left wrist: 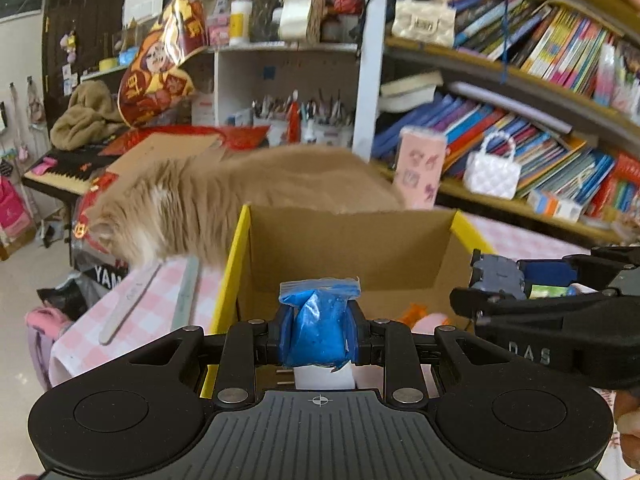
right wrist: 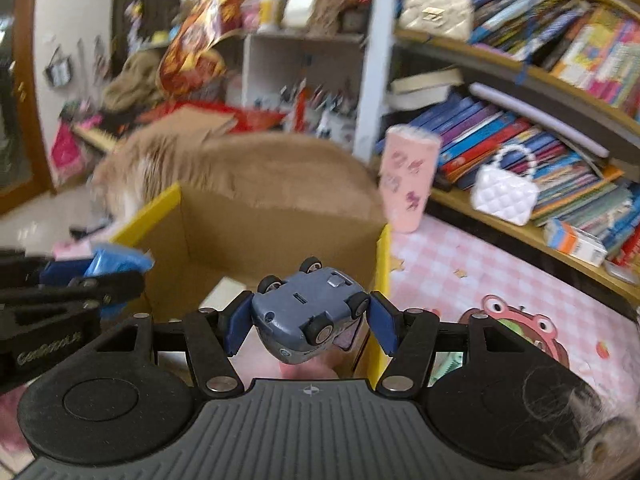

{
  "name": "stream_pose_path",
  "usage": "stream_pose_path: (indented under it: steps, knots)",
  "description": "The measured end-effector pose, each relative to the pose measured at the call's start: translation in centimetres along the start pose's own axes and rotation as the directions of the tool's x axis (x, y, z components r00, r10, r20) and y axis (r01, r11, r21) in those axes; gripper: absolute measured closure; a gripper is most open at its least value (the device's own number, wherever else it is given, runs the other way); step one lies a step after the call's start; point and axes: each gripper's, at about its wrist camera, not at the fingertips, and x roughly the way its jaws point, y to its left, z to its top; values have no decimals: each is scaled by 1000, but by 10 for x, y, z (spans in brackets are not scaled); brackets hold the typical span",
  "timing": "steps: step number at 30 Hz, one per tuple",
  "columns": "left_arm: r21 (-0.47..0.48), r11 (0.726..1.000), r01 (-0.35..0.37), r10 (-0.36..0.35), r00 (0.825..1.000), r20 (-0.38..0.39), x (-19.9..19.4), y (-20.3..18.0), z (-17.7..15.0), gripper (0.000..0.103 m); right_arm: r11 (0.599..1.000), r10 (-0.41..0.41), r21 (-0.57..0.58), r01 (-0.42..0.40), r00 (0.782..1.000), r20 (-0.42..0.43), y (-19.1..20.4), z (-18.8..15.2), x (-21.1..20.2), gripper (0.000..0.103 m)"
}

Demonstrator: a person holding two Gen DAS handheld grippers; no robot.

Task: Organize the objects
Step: 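Open the left gripper to drop the blue item while the right gripper releases the car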

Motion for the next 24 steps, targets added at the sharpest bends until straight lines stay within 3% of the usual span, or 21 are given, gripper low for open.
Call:
stream_pose_path:
  steps: [6,14,17,19,24]
  knots:
    - [10,1000,-25,25,998,-49,13,-3,-7,78,998,39,-44,-43,996,-84,2,-11,23,45]
    - [8,999,-40,40,996,-75,17,-8,-11,73,996,48,-71,-54,995,-90,0,-12,27,43]
    - [8,999,-41,42,998,-55,13,-8,-11,58,997,35,-60,-40,996,-77,0,-11,22,36]
    - [8,999,-49,49,998,-35,7,-8,-9,49,998,34,-50,-38,997,-71,-2,-11,19,36]
    - [-7,999,-36,36,999,10,-10,-3,-4,44,1000,17,-23,-18,999,-38,-1,-9,3,35]
